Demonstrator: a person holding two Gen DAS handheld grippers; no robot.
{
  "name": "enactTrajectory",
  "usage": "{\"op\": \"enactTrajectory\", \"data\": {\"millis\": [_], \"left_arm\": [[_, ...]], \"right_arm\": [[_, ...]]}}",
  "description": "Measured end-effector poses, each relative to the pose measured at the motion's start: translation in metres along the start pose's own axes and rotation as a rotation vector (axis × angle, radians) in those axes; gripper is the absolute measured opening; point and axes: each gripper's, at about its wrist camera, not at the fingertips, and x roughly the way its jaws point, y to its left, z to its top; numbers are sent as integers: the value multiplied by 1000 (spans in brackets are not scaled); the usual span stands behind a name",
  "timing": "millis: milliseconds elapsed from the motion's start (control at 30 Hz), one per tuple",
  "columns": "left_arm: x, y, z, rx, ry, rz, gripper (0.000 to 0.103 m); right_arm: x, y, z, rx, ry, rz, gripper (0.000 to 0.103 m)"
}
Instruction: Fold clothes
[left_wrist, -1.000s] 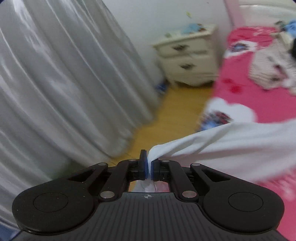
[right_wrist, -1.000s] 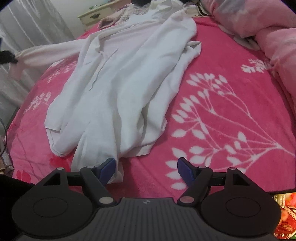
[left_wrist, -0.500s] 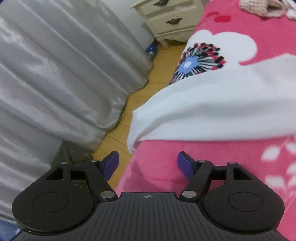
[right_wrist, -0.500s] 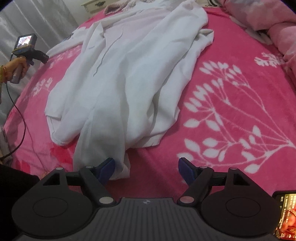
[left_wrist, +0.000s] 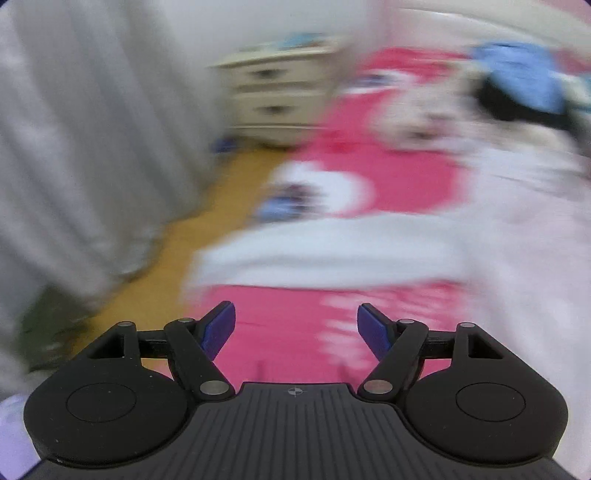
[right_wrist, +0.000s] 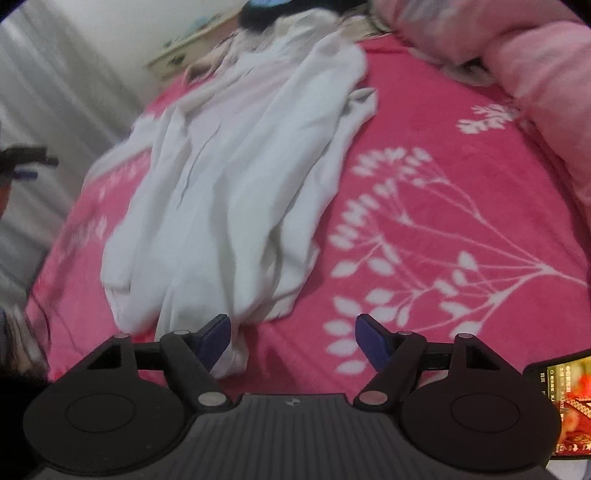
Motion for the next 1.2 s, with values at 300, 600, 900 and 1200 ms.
{"op": "enactTrajectory", "data": {"millis": [300, 600, 900, 1200], "left_arm": [[2, -201, -95, 268, 435, -777, 74], [29, -258, -139, 294, 506, -734, 26], [39, -171, -118, -336, 548, -992, 8], [57, -145, -129, -696, 563, -1215, 8]], "right_arm": [[11, -29, 3, 173, -3, -16, 63], [18, -31, 1, 152, 3, -13, 63], [15, -25, 7, 108, -23, 11, 63], [-5, 21, 14, -71, -125, 244, 78]]}}
